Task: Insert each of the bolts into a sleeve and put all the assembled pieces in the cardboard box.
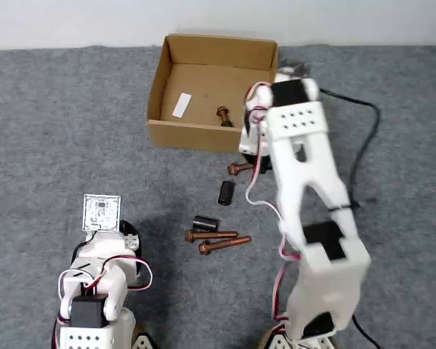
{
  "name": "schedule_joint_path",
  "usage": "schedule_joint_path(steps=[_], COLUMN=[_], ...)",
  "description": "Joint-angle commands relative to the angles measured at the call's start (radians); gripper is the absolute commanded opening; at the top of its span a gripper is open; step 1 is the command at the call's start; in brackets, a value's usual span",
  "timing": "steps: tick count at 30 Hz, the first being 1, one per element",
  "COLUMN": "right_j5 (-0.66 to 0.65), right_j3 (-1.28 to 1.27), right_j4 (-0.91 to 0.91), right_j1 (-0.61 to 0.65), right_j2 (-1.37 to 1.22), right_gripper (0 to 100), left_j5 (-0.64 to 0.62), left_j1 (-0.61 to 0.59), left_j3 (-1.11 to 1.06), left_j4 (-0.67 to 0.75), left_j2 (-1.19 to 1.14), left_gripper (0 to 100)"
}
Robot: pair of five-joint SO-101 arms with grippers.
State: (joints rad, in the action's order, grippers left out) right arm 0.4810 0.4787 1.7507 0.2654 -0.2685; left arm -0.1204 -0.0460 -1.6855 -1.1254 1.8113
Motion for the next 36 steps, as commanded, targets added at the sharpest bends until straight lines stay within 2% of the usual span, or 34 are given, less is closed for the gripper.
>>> schedule_joint_path(steps=[1, 10, 19, 23, 26, 29, 36], right_j5=[-0.028, -0.008, 0.011, 0.005, -0.012, -0.051, -0.048], right_j3=[-0.081, -0.578, -1.091, -1.229, -1.313, -1.358, -1.415], right_j4=[0.045, 0.012, -0.17, -0.196, -0.186, -0.151, -0.105], right_j1=[-0.007, -0.024, -0.236, -0.268, -0.265, -0.268, -0.268], right_j2=[0.282, 0.843, 1.245, 1.406, 1.515, 1.615, 1.787], right_gripper=[0.9, 0.9, 0.9, 0.9, 0.9, 0.9, 0.8], left_j5=[-0.012, -0.006, -0.005, -0.005, -0.006, -0.021, -0.293], left_j1=[0.005, 0.002, -0.002, 0.005, 0.005, 0.005, 0.005], left_j3=[0.002, 0.004, 0.219, 0.344, 0.45, 0.63, 1.102], left_j4=[-0.04, -0.046, -0.152, -0.16, -0.166, -0.206, -0.526], left_j2=[0.009, 0.009, 0.009, -0.028, -0.19, -0.454, -1.089], left_gripper=[1, 1, 1, 1, 1, 1, 1])
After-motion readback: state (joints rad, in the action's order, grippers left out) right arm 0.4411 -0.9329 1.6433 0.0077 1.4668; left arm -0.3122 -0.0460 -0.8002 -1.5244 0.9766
